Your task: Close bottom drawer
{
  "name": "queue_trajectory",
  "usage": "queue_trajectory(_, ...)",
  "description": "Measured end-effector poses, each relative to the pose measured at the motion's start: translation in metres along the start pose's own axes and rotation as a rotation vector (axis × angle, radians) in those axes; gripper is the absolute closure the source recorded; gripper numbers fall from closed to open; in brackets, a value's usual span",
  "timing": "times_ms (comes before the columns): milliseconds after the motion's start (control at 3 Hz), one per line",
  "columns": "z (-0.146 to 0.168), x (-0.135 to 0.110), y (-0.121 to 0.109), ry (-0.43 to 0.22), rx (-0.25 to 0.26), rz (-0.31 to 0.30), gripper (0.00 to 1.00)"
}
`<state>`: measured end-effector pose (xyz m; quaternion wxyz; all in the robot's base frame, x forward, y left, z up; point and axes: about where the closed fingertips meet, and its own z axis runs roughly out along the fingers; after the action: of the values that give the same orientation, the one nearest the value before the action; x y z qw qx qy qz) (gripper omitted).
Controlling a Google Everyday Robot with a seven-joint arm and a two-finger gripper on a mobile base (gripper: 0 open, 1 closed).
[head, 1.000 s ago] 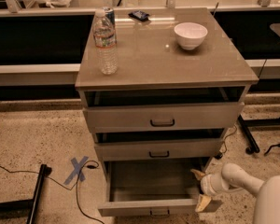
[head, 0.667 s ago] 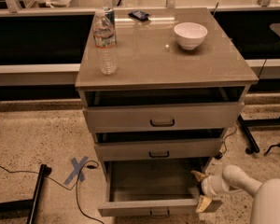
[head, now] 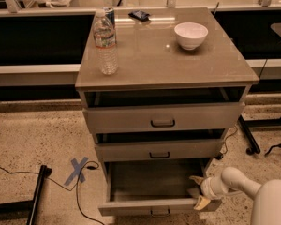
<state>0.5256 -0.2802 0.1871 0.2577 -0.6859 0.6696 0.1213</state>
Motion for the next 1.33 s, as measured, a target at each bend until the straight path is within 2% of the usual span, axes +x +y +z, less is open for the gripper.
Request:
queue_trajectory(333, 0.001, -0.017, -0.003, 0.021, 0.016, -0.024, 0.22)
queue_trajectory(667, 0.007, -0.025, -0.003, 0.017, 0.057, -0.041, 0.19)
queue_trajectory(1333, 0.019, -0.023, -0.006, 0.019, 0.113, -0.035, 0.21)
